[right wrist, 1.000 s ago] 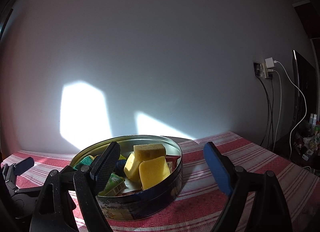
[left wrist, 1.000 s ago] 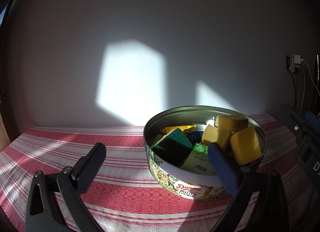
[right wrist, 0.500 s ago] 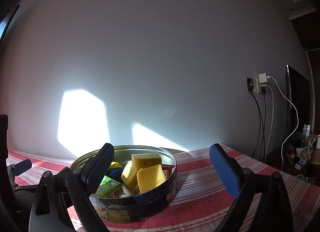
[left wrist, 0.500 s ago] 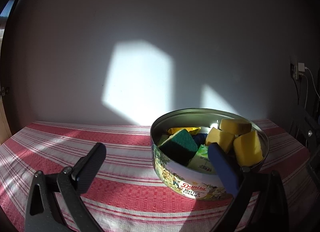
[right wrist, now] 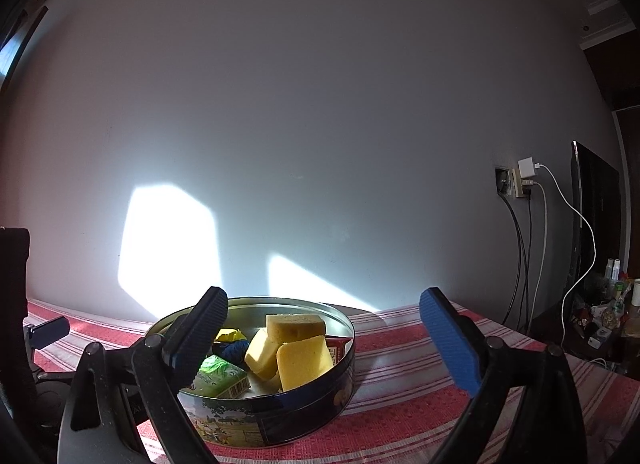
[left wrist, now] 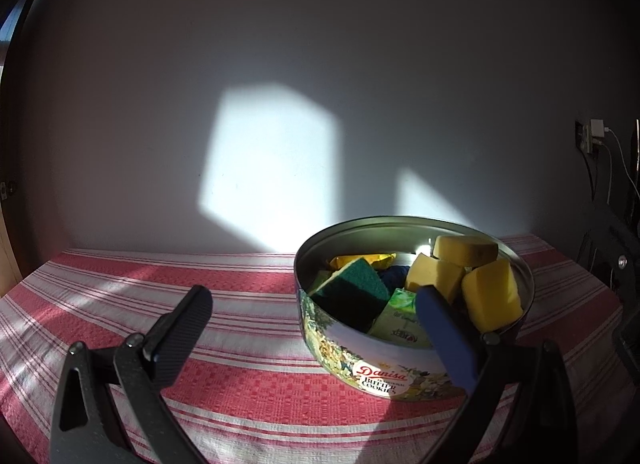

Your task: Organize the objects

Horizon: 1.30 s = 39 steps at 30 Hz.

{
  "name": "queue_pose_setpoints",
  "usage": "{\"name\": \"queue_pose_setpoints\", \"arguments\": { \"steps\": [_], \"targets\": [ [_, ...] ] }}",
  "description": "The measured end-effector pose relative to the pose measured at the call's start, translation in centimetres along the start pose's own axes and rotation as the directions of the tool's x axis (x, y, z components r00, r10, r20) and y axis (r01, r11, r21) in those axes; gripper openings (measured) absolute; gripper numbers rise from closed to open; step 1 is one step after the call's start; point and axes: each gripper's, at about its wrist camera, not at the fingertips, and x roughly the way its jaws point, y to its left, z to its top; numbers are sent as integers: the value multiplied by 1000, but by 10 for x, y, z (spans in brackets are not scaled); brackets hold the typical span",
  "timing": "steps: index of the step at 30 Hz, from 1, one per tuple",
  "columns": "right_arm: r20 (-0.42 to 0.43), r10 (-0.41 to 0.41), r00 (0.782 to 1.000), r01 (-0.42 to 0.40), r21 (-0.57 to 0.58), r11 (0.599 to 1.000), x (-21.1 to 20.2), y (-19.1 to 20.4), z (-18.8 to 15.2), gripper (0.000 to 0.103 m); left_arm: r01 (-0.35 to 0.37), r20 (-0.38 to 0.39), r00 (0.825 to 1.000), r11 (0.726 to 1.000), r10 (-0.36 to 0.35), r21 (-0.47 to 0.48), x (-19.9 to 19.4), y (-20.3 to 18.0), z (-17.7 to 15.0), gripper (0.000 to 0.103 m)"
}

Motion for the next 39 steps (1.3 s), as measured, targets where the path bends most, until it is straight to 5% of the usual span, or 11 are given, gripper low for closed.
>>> {"name": "queue_pose_setpoints", "arguments": {
  "steps": [39],
  "targets": [
    [-13,-6,1000,6,5,1000,-3,5,0,99,-1,-13,1000,1000,1,14,-2,1,-2,103]
  ]
}}
